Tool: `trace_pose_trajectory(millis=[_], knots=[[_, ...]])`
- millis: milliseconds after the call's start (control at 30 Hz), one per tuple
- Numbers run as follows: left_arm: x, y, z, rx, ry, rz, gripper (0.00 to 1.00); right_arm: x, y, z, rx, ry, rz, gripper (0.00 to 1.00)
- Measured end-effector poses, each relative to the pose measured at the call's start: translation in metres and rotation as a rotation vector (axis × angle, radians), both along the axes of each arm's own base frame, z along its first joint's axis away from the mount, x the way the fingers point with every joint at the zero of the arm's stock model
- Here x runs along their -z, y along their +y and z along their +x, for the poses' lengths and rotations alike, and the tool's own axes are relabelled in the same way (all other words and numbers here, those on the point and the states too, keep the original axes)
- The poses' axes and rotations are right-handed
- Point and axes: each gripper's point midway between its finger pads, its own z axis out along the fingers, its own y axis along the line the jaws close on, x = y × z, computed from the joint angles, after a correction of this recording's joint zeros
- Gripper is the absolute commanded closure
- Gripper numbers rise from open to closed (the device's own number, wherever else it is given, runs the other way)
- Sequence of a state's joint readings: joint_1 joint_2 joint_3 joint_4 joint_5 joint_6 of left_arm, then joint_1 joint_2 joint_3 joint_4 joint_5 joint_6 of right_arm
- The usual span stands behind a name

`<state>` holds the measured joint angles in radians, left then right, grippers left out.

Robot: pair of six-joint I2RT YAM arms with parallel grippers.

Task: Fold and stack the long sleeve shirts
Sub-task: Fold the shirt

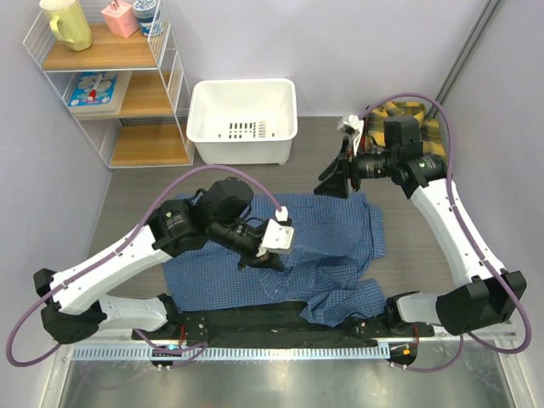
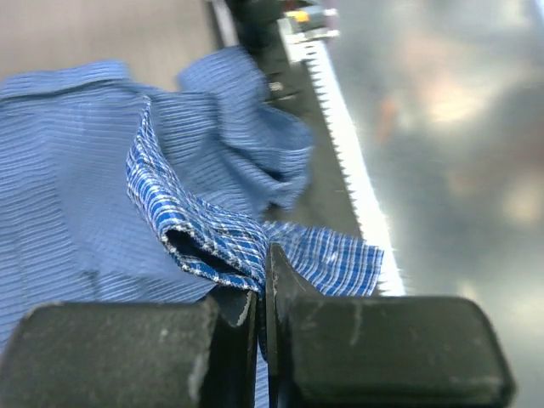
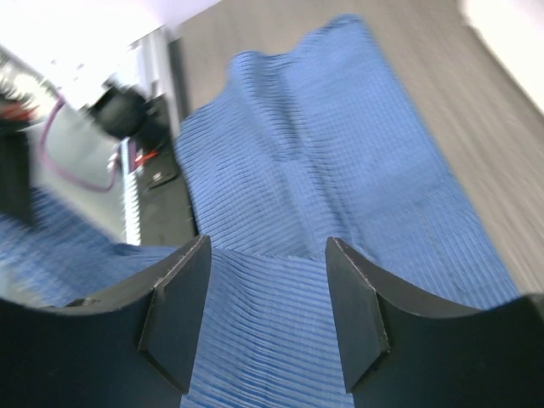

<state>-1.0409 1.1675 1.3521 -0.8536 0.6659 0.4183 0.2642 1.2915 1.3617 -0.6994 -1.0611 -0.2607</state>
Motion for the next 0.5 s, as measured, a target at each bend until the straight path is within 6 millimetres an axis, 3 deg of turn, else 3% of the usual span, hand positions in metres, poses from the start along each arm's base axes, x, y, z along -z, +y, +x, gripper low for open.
trace_pose_trajectory(millis=[100,233,333,500], knots=[[-0.011,-0.006,-0.011,0.027,0.051,0.008,1.00,0.011,-0.011,0.021,0.070,0.036,-0.018,0.38],[-0.020,-0.023,0.002,-0.033,0.121,0.013,1.00,0.034,-0.015,0.040,0.109,0.111,-0.046,0.33],[-0.006,-0.026,0.042,-0.172,0.212,0.055,1.00,0.052,-0.023,0.057,0.148,0.164,-0.066,0.31],[0.028,-0.006,0.142,-0.480,0.359,0.087,1.00,0.074,-0.041,0.088,0.225,0.206,-0.131,0.33]])
